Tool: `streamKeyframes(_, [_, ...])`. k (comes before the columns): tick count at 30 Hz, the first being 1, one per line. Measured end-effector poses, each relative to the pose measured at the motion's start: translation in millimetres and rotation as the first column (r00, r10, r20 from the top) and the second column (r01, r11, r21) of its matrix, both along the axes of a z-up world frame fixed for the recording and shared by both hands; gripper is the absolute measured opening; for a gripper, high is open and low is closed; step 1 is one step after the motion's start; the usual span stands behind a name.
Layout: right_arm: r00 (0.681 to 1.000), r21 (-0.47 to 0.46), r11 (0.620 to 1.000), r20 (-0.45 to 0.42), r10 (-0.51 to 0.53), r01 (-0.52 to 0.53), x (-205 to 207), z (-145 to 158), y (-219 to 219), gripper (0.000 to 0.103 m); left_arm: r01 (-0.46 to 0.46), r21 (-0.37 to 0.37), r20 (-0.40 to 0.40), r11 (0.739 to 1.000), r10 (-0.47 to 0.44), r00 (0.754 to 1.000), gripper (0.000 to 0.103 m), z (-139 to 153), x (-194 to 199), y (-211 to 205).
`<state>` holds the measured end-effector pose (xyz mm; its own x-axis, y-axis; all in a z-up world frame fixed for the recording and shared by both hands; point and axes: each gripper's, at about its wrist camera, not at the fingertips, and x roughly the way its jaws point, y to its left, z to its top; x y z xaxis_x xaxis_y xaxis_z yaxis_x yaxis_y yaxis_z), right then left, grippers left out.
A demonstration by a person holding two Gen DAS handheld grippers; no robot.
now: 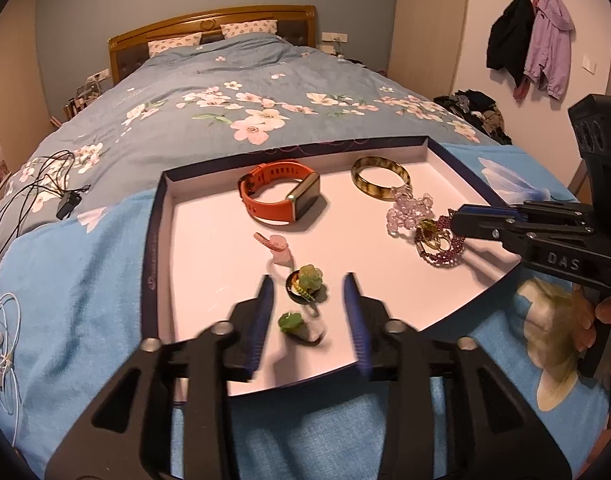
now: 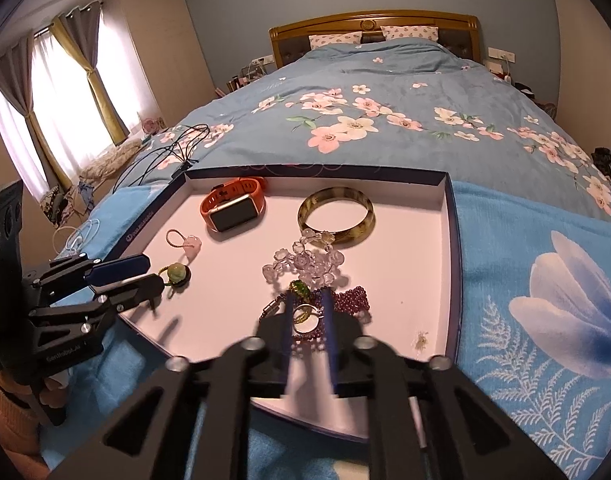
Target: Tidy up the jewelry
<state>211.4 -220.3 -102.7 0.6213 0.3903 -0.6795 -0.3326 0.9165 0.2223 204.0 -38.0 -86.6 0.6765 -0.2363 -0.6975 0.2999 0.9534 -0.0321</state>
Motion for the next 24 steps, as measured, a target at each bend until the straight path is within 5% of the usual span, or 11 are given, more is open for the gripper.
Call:
streamKeyframes(5, [0.999, 0.01, 1.0, 0.049, -0.014, 0.013, -15, 11, -3, 0.042, -0.029, -0.009, 0.037, 1.0, 0.029, 0.999, 0.06, 9, -10, 6])
streamKeyframes(7, [0.997, 0.015, 1.0, 0.075, -0.013, 0.012, -24, 17, -3, 0.05, -0.047, -0.014, 0.072, 0.999, 0.048, 0.996, 0.078, 15, -18, 10])
streamKeyframes(9, [0.993, 0.0, 1.0, 0.116, -0.031, 0.031, -35, 24, -2, 0.08, -0.066, -0.017, 0.119, 0.998, 0.068, 0.991, 0.093, 23, -30, 13])
streamKeyframes(10, [0.989, -0.002, 0.999, 0.144, -0.044, 0.044, -42, 28, -3, 0.084, -0.081, -0.015, 0.148, 0.997, 0.082, 0.986, 0.098, 26, -37, 15])
streamKeyframes(14, [0.961, 0.007, 0.996, 0.262, -0.084, 0.085, -72, 43, -6, 0.097, -0.116, -0.025, 0.25, 0.993, 0.118, 0.961, 0.097, 42, -66, 23])
streamKeyframes(24, [0.886, 0.016, 0.987, 0.437, -0.153, 0.163, -126, 48, -4, 0.096, -0.159, -0.072, 0.446, 0.985, 0.175, 0.878, 0.097, 68, -135, 20])
